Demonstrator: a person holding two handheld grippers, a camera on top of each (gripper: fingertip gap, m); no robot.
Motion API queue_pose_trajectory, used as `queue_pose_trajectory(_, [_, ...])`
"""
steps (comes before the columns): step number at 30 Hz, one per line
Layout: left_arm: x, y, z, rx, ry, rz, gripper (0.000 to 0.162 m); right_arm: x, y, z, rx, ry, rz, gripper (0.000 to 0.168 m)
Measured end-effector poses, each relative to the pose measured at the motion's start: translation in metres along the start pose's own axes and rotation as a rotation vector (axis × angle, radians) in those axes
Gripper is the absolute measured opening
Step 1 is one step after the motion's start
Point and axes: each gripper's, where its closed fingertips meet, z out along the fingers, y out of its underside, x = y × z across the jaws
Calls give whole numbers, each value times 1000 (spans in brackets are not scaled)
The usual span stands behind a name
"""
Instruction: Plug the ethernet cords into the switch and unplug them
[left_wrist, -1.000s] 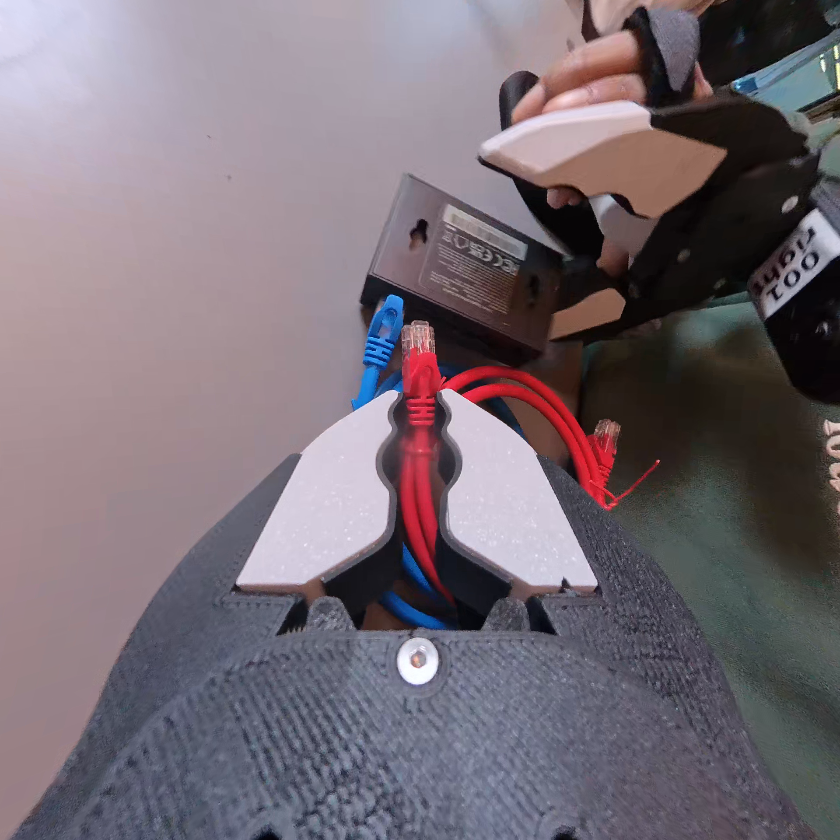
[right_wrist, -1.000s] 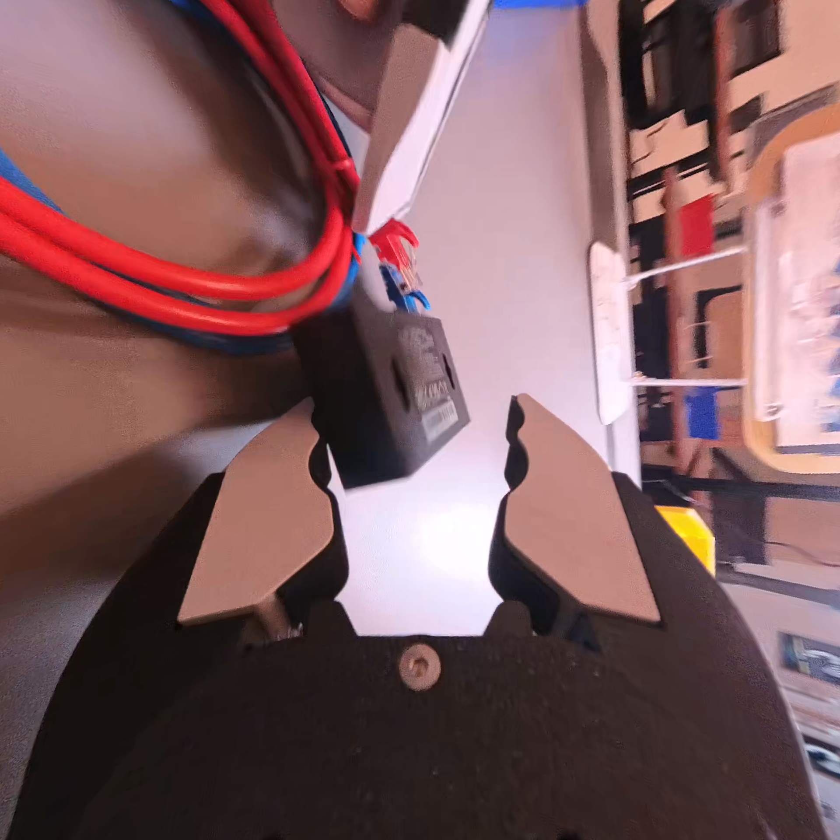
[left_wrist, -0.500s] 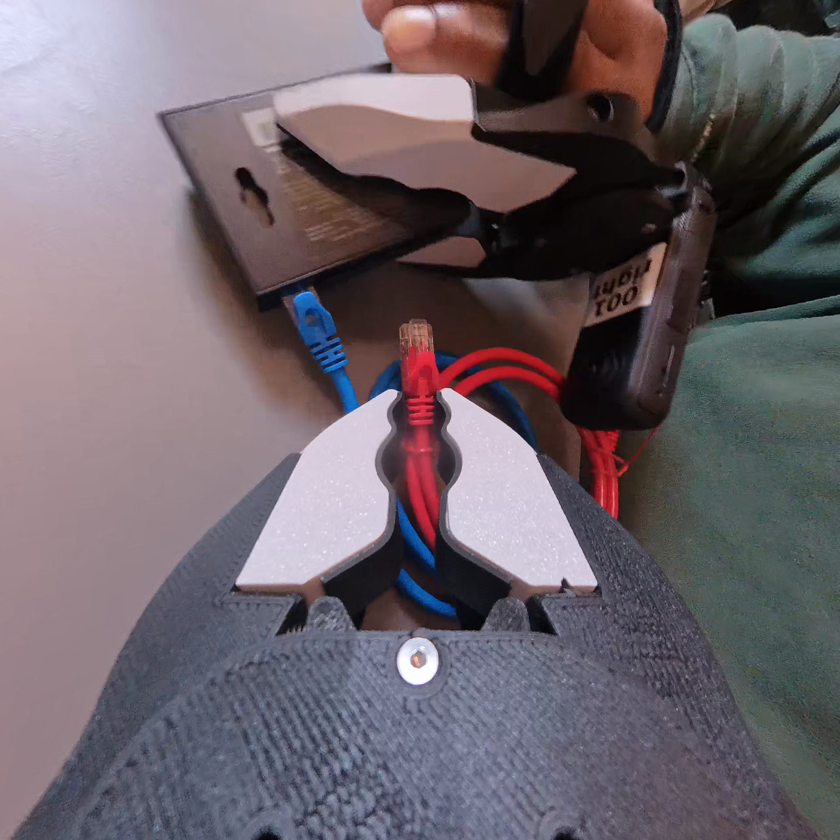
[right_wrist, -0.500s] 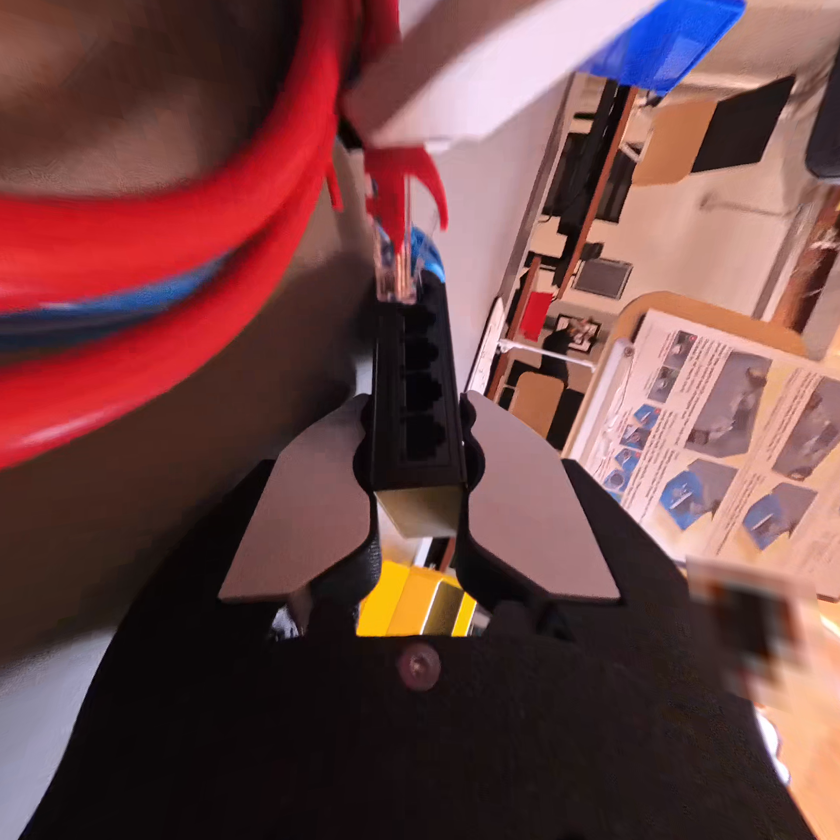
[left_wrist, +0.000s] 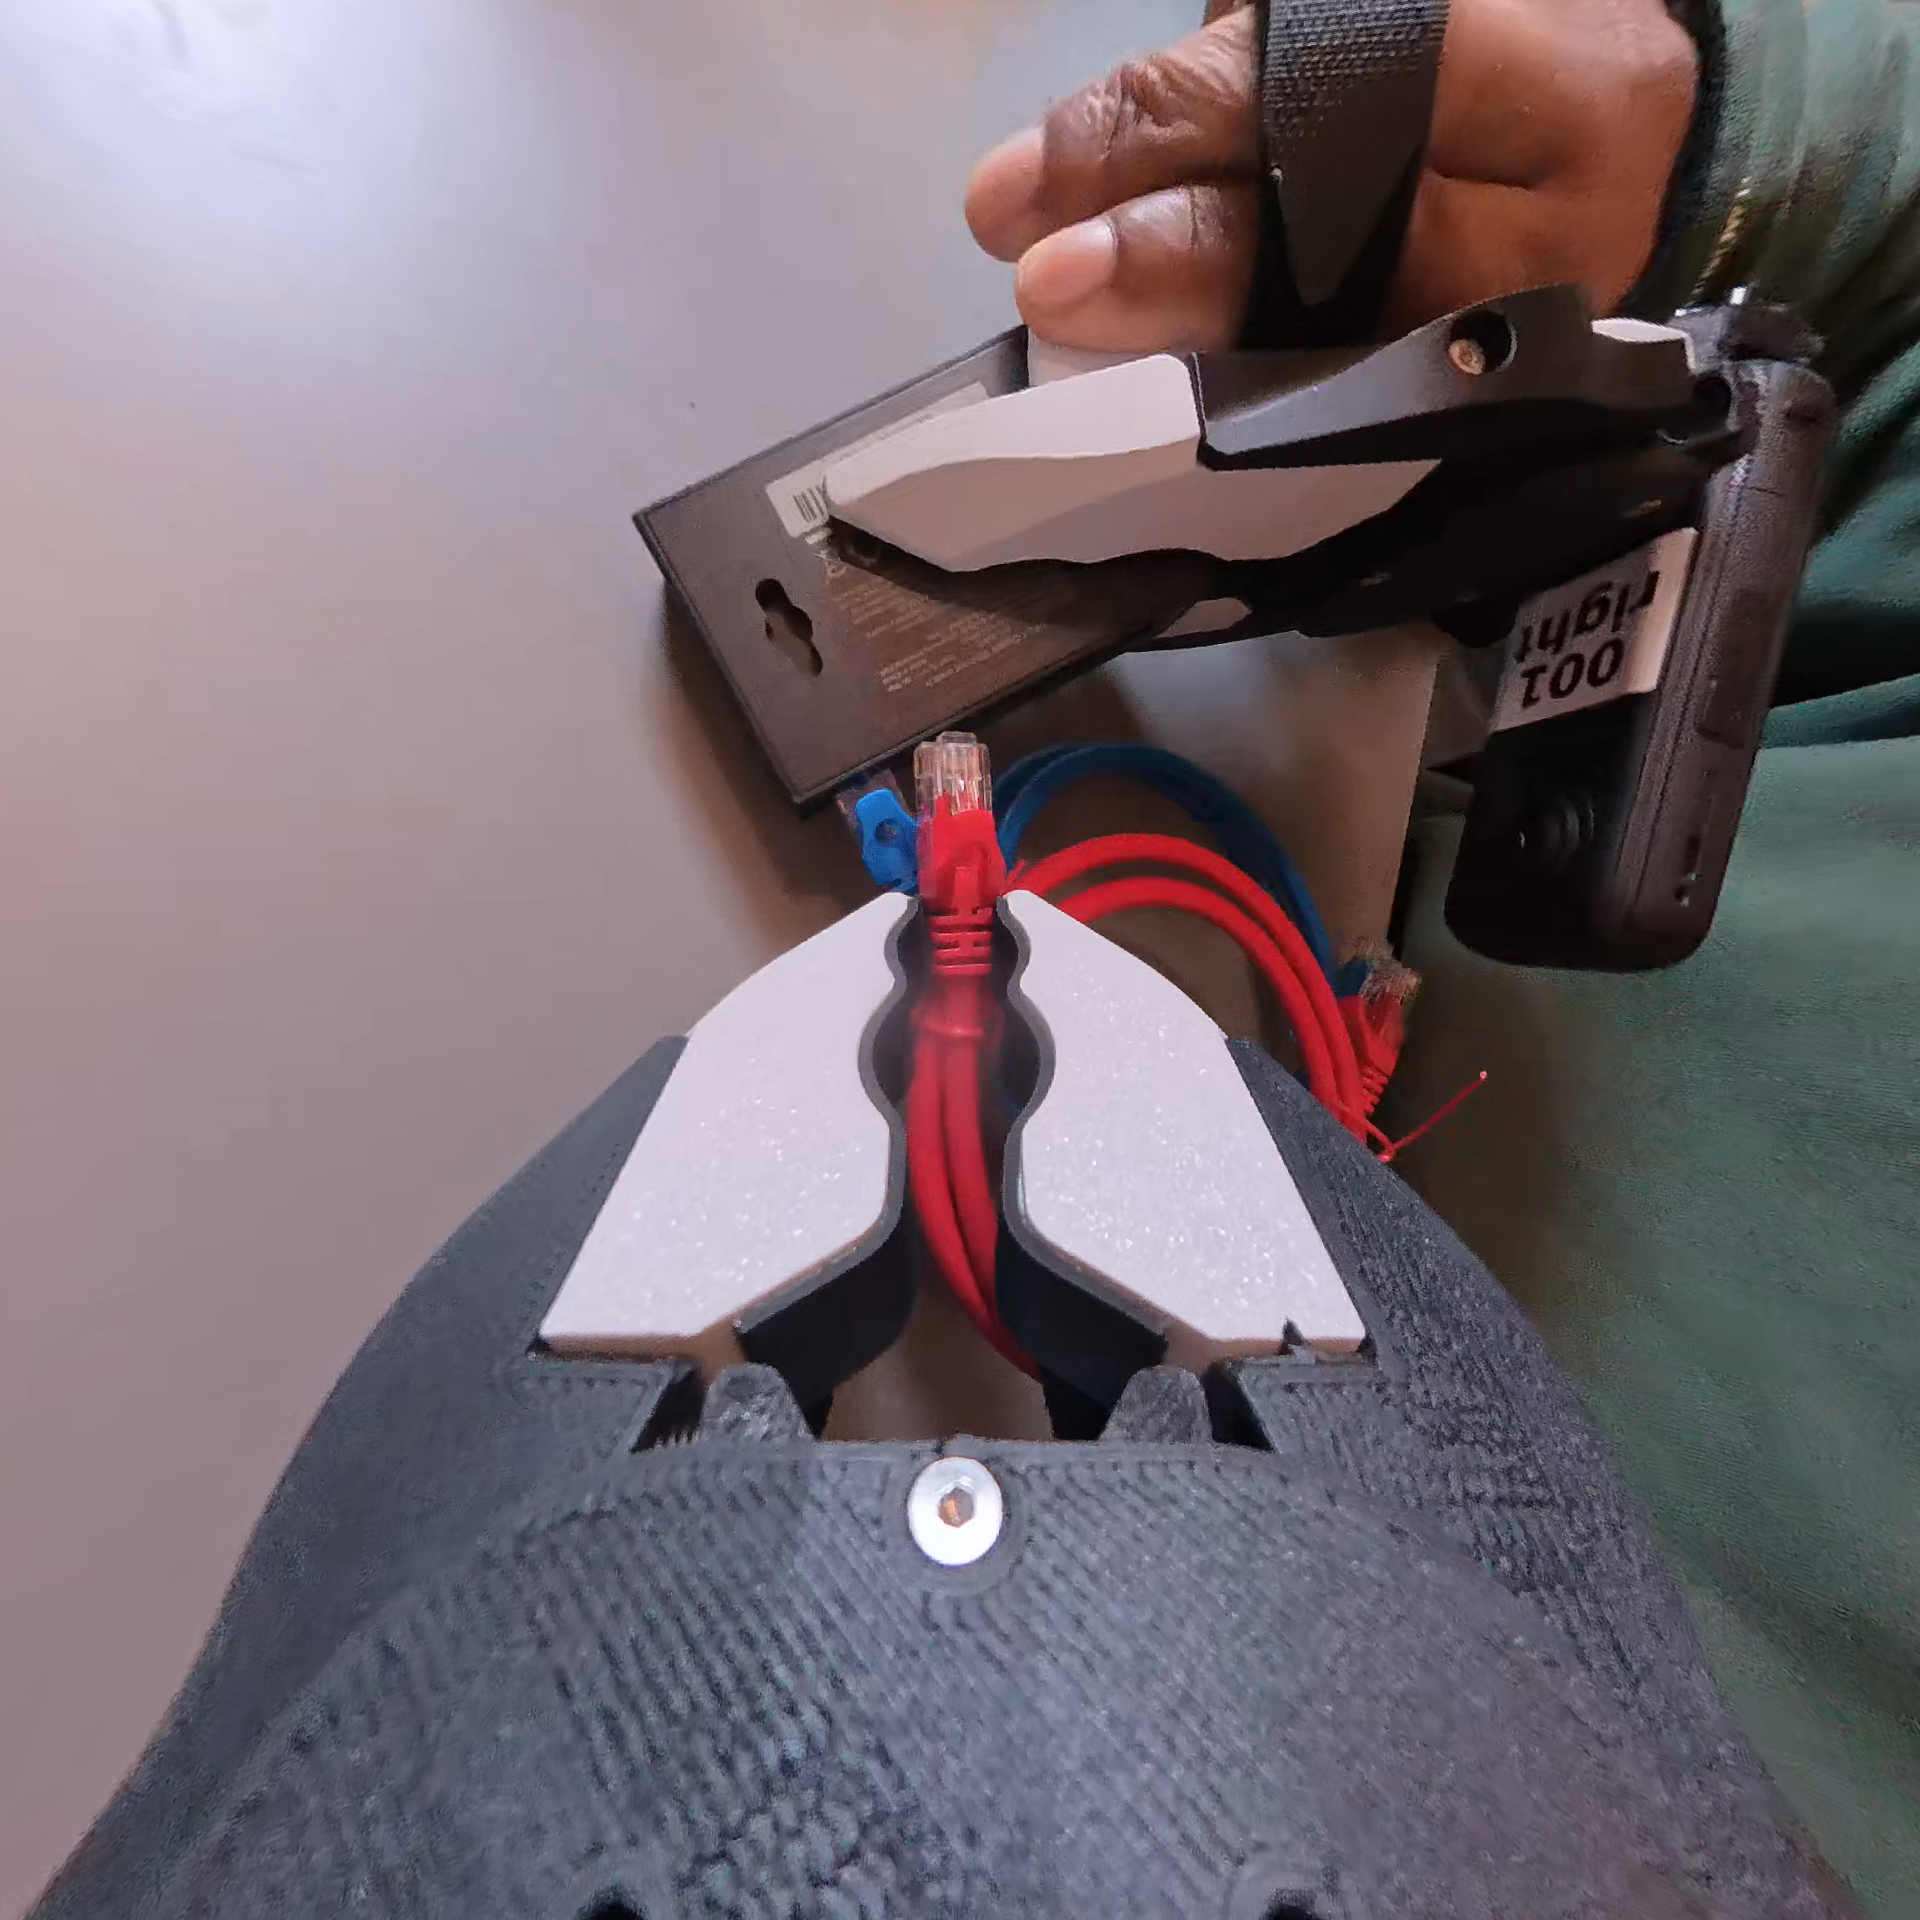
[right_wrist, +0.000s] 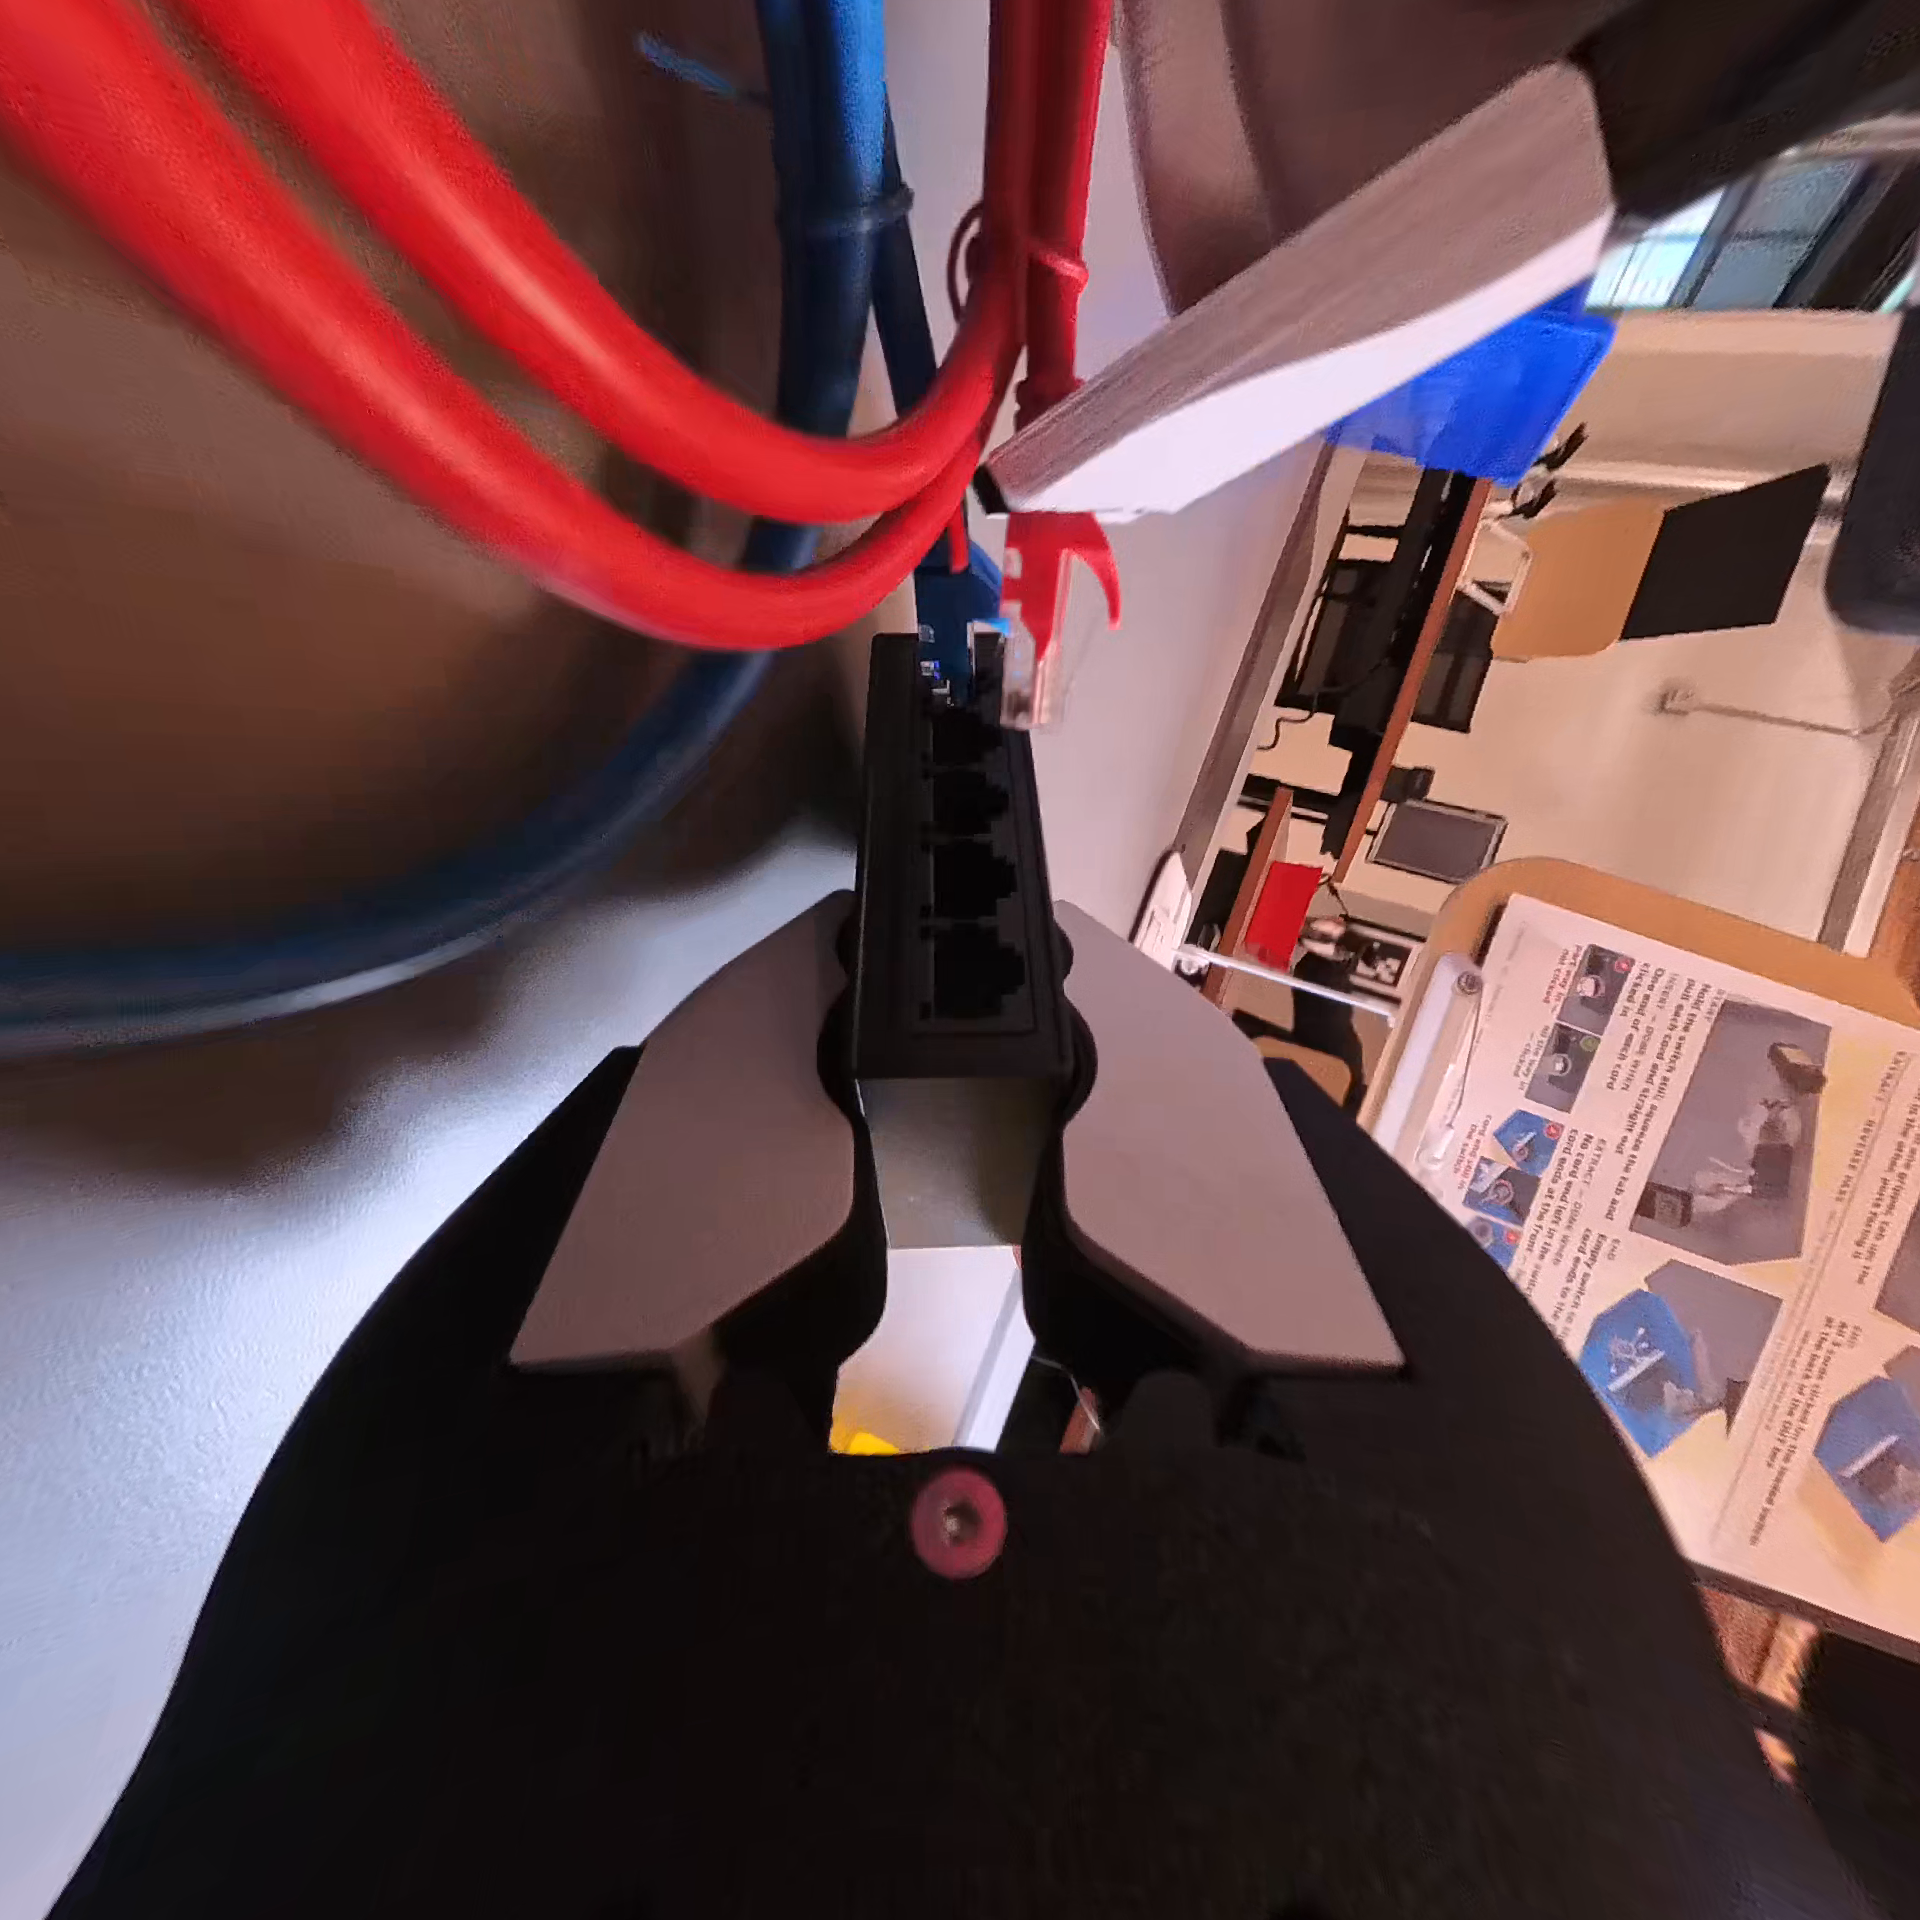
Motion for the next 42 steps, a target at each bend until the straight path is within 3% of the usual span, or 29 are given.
queue_pose_trajectory(8, [-2,-4,-6,-93,-97,-10,12,4,2,-1,-113,-15,79,28])
queue_pose_trajectory(19, [2,-2,1,-108,-2,-115,12,4,-1,5,-159,21,112,28])
queue_pose_trajectory(42, [-1,-10,-2,249,307,-372,12,4,-2,6,-163,68,198,28])
